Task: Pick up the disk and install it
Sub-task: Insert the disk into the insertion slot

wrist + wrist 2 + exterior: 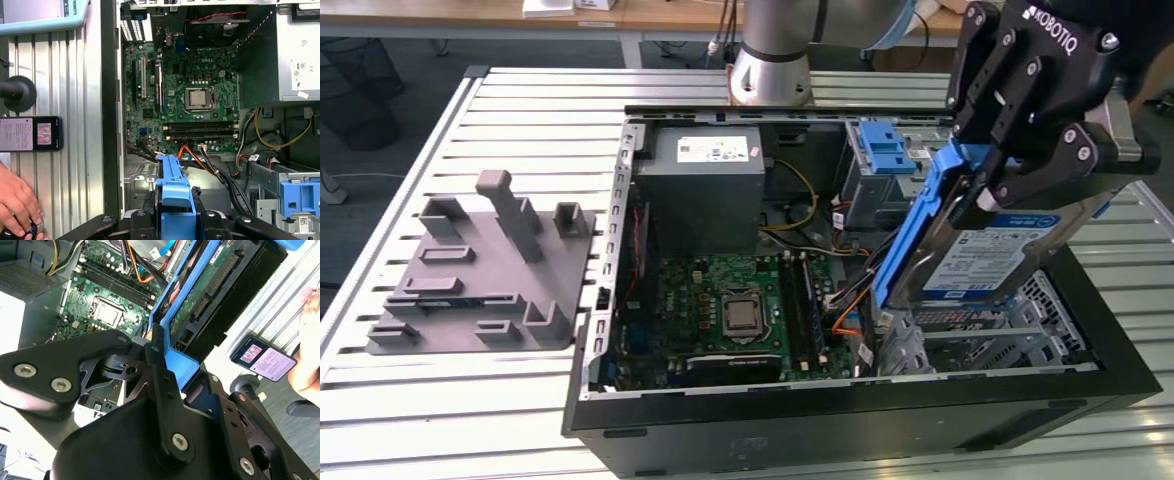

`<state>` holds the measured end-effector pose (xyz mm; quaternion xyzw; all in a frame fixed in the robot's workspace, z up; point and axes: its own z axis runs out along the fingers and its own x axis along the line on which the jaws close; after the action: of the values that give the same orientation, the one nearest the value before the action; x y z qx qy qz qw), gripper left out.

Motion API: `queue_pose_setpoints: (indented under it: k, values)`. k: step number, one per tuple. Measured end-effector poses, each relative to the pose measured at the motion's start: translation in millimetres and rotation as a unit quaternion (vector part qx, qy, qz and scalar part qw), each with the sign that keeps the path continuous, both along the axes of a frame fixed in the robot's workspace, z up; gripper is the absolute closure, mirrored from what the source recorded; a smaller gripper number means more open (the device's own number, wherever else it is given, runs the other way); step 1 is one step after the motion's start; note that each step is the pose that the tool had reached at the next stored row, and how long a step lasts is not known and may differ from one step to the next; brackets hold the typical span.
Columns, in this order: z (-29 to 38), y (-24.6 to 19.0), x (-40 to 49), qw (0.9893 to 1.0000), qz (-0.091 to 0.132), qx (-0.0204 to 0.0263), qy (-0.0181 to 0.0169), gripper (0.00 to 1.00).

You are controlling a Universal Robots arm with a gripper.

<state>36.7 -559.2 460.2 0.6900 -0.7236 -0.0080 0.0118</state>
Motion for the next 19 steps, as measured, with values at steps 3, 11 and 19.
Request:
queue_pose_setpoints:
  k: [3,11,19]
  values:
    - [-0.3,-1.7,0.9,1.0,0.0,0.0,0.0,0.64]
    - [-3.7,-3.8,18.8,1.0,0.0,0.0,0.0,0.64]
    - [-5.6,-3.7,22.5,1.0,0.0,-0.0001,0.0,0.64]
